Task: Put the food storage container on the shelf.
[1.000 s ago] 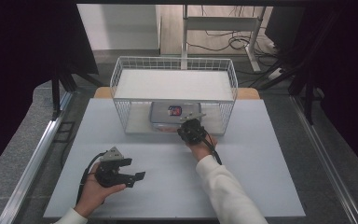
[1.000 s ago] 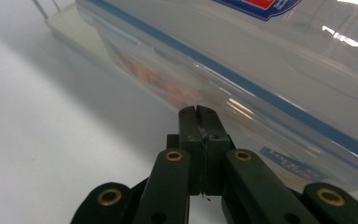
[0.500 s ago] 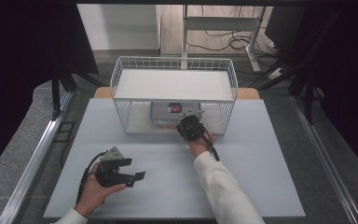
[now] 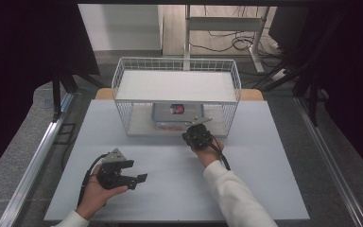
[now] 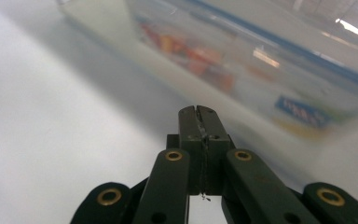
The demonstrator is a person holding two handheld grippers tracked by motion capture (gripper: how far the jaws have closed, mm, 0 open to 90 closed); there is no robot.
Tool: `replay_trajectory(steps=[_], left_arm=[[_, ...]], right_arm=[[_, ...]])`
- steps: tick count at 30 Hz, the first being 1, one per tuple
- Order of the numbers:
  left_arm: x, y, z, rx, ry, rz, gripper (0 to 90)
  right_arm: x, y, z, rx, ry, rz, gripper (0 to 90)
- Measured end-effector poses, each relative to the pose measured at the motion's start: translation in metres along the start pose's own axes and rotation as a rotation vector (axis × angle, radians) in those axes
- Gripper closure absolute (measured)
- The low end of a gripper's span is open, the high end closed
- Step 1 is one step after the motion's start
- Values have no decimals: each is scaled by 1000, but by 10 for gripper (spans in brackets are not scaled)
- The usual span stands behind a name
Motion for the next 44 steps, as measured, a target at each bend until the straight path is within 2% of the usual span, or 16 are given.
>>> replay_trajectory(steps=[2, 3, 5, 8, 11, 15, 17, 18, 20, 21, 24, 29, 33, 44], left_arm=[[0, 0, 0, 1, 0, -1, 206], [0, -1, 0, -1, -1, -3, 207], [0, -1, 0, -2, 0, -5, 207], [0, -1, 0, -1, 1, -15, 207], [1, -2, 1, -4, 0, -22, 207], [0, -1, 1, -5, 1, -31, 208], [-1, -2, 1, -5, 6, -38, 208], [-1, -2, 1, -5, 6, -38, 208], [-3, -5, 4, -11, 14, -49, 208], [-3, -6, 4, -13, 14, -52, 207], [-2, -8, 6, -18, 8, -54, 207], [-2, -9, 7, -15, 14, -55, 207], [-2, -8, 7, -8, 17, -55, 207], [-2, -8, 7, -6, 23, -58, 206]], right_arm=[[-1, -7, 3, 1, -4, -7, 892], [-4, -22, 11, -12, -17, -14, 892], [-8, -39, 19, -25, -22, -19, 892], [-16, -63, 33, -48, 9, -58, 892], [-25, -91, 57, -62, 30, -88, 892], [-36, -119, 88, -43, 43, -116, 859], [-42, -130, 99, -43, 57, -124, 788], [-45, -136, 106, -43, 73, -126, 705], [-51, -145, 119, -53, 103, -90, 508], [-53, -149, 125, -51, 129, -74, 452], [-56, -153, 134, -42, 150, -60, 369], [-58, -151, 133, -47, 128, -40, 308], [-58, -146, 135, -32, 120, -26, 284], [-63, -146, 136, -41, 128, 1, 247]])
Point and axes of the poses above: each handheld gripper's, and its own axes: y roughly forward along the jaws, z roughly out of its underside, x roughly to its left, the point moved 4 cm from there along y, roughly forward along the jaws, and after that the axes turned 12 degrees about z, right-handed, at the moved point
